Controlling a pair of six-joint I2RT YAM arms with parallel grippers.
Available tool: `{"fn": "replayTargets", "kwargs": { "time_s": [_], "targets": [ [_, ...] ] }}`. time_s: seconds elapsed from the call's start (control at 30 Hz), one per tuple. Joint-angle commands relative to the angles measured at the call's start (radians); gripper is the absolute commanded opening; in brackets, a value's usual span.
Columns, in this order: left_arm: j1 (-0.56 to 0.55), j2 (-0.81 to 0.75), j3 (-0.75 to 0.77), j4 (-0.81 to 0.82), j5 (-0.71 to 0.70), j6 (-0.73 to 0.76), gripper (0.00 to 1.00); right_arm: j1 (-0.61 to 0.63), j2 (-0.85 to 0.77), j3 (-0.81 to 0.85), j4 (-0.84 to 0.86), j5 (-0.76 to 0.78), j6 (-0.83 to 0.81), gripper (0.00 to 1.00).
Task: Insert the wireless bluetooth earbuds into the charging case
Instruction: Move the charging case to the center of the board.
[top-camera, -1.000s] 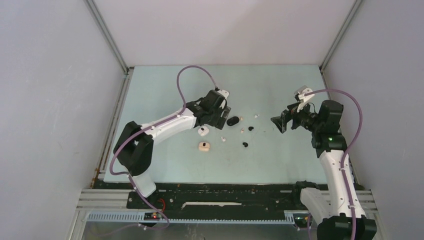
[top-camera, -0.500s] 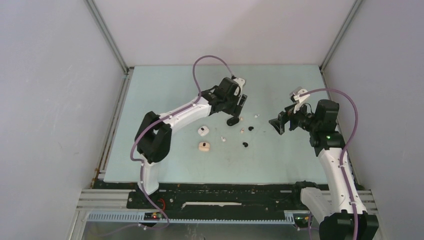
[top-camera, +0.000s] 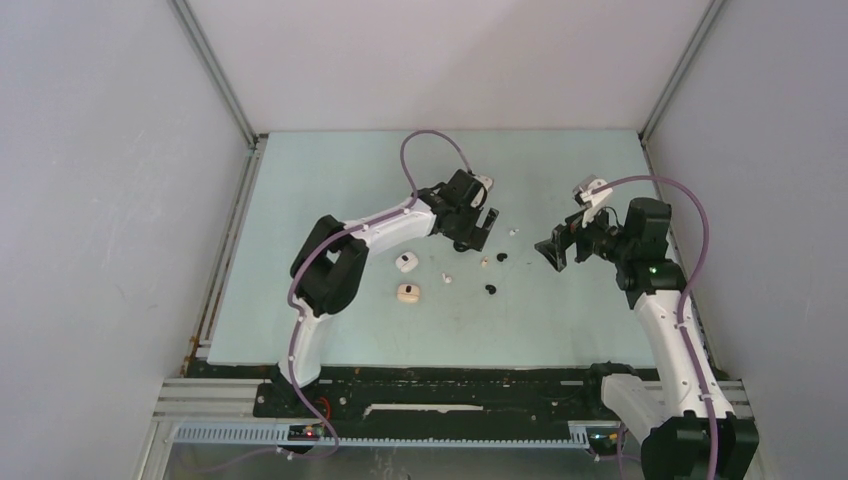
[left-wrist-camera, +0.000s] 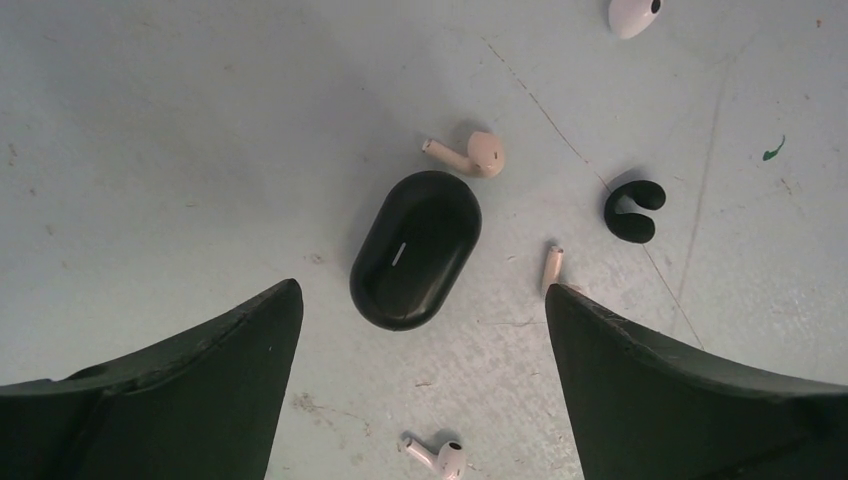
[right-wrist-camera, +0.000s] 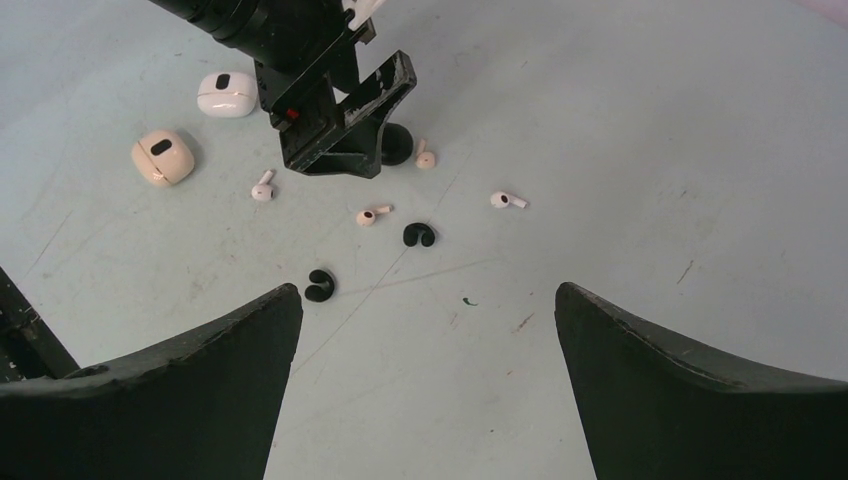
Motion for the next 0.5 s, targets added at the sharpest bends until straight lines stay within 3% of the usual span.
{"fn": "replayTargets", "kwargs": {
  "time_s": [0.0,0.47],
  "targets": [
    [-0.004,0.017,0.034,0.031,0.064,-0.050,0.96,0.008,0.011,0.018,-0.002,0.011,-0.023,1.00],
    [-0.023,-0.022,-0.032,0.092,0.197,-0.140,0.90,0.005,0.018,0.018,-0.005,0.005,-0.028,1.00]
  ]
}}
